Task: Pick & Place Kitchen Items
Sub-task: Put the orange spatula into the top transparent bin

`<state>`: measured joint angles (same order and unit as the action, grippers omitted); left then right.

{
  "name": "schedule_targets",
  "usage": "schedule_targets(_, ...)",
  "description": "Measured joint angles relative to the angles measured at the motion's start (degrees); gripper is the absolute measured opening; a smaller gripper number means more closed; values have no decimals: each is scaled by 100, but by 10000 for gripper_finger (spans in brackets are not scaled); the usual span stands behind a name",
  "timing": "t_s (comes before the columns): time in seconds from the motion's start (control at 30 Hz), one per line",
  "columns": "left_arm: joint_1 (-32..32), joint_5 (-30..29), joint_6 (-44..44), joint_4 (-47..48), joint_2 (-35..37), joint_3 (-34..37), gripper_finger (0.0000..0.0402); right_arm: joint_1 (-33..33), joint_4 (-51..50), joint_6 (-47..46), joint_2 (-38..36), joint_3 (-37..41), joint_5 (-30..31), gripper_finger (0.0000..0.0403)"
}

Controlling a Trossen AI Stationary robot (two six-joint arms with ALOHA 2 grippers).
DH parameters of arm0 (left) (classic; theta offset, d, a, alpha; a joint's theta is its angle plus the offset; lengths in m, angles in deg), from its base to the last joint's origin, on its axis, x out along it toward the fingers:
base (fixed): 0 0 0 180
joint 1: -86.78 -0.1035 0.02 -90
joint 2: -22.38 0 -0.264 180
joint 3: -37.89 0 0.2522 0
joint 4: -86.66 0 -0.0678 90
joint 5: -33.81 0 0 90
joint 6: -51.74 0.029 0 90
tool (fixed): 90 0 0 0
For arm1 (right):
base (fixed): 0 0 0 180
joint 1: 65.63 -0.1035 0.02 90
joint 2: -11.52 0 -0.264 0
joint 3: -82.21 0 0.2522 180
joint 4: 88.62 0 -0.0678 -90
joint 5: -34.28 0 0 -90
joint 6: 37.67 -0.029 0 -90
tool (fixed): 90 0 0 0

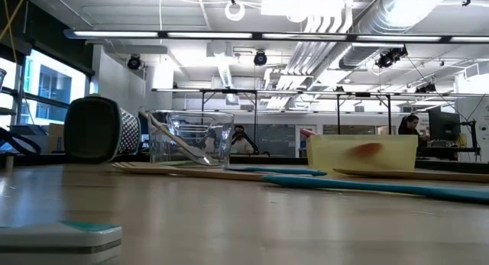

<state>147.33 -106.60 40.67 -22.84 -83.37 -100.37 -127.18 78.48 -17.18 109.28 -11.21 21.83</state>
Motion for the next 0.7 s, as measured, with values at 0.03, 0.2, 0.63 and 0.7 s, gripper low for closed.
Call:
schedule_targets(0.03,-4,-173,-36,-218,-5,134,74,-13,315,302,-2,-2,-52,4)
schedule_targets(0.2,-20,-1267,240,-1611,-4,909,74,-42,1474,1495,-2,-2,-726,4)
schedule_targets(0.63,-17,-1675,1464,-3786,-17,1374,74,-21,2508,2331,-2,-6,-3028,4)
schedule_targets(0.7,-17,-1168,2194,-4578,-32,1374,74,9,2566,2475,-2,-9,-3040,4)
